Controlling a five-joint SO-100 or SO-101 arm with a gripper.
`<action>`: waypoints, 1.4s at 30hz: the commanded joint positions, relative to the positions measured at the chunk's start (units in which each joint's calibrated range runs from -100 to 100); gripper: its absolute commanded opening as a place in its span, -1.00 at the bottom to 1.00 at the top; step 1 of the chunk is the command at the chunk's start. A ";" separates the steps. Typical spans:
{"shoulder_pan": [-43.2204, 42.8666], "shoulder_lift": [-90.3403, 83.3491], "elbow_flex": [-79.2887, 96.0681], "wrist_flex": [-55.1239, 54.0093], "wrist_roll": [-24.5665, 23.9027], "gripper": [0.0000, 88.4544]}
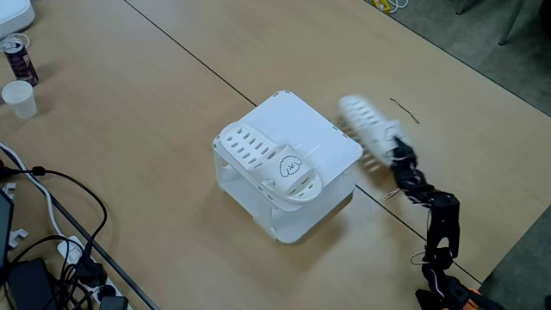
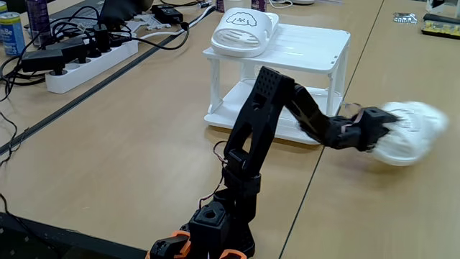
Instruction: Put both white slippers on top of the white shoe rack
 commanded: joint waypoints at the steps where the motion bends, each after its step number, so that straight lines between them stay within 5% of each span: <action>1: 4.82 -12.13 -5.33 0.05 0.42 -0.98; 12: 1.86 -34.77 -5.60 17.82 0.42 -0.98; 26: -15.99 -44.02 -22.29 44.66 0.42 -0.98; 42: -26.84 -38.64 -27.43 49.58 0.42 -0.98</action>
